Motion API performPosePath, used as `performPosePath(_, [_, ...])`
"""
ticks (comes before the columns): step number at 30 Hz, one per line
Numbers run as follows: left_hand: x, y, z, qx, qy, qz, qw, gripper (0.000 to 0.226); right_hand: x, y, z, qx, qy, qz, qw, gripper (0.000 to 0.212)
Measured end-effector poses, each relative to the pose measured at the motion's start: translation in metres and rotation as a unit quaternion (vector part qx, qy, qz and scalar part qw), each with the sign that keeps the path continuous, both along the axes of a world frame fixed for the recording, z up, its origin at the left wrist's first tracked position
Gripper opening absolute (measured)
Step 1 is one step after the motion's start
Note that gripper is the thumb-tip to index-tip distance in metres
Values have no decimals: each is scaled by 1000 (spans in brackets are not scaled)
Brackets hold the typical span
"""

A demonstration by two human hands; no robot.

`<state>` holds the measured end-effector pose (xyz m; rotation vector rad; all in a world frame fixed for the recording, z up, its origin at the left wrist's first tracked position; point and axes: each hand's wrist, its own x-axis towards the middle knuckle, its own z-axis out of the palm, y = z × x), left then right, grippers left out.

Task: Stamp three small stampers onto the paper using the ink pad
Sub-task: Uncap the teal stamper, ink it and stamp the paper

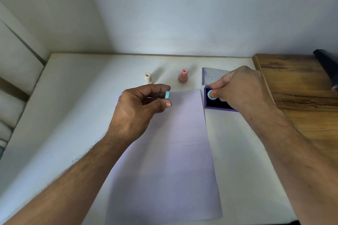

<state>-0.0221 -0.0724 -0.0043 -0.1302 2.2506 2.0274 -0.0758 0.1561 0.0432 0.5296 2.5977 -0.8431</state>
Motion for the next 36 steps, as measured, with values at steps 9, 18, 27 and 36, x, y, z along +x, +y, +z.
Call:
performPosePath(9, [3, -4, 9, -1, 3, 1, 1000, 34, 8, -8, -6, 69, 90, -9, 994, 18])
performPosePath(18, [2, -42, 19, -18, 19, 48, 999, 32, 13, -6, -12, 93, 171, 38, 980, 12])
performPosePath(27, [3, -73, 20, -59, 1, 75, 995, 26, 21, -82, 2, -391, 136, -80, 907, 9])
performPosePath(36, [6, -99, 6, -93, -81, 61, 990, 20, 32, -122, -22, -673, -24, -148, 724, 33])
